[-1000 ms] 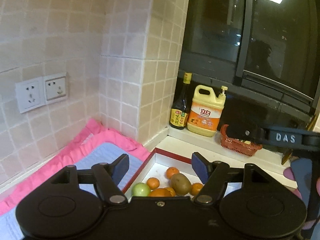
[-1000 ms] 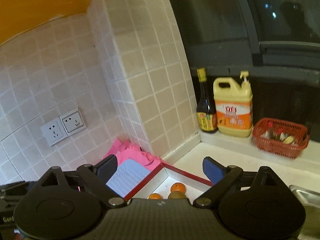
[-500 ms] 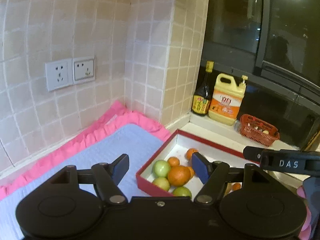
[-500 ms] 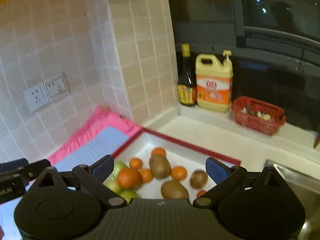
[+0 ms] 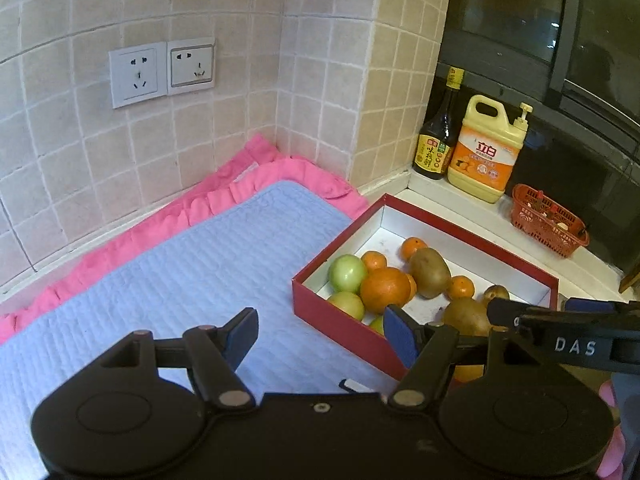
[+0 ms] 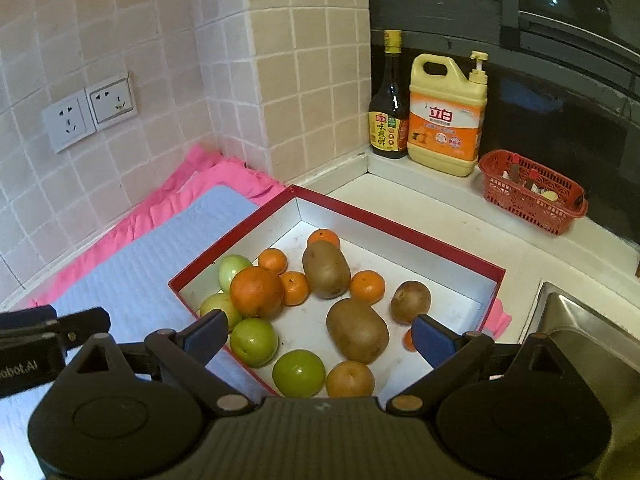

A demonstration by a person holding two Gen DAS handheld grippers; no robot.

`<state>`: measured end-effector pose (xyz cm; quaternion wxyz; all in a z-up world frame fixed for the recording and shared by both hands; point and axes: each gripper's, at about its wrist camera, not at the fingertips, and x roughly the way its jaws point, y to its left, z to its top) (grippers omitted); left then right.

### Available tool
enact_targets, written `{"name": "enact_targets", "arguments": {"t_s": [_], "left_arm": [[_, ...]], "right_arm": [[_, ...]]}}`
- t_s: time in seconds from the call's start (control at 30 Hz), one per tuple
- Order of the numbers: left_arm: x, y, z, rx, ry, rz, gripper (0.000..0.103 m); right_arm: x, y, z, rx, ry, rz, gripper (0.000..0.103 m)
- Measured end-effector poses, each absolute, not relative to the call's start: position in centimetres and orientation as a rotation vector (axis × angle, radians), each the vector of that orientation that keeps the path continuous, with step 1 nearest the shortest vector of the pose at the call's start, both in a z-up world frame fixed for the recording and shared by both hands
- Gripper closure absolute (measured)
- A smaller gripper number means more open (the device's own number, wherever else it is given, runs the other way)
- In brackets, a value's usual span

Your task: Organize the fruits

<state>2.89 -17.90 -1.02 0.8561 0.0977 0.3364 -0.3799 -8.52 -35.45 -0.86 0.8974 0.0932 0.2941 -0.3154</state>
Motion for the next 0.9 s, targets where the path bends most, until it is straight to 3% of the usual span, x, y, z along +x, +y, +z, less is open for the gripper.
{"name": "enact_targets", "arguments": {"t_s": [0.9], "left_arm": [[2.6,-18.7,-0.9,0.214,0.712,-0.813,0.021]], "right_arm": [[-8.7,-36.5,-1.1,0.224,0.627,-0.642,0.004]]}}
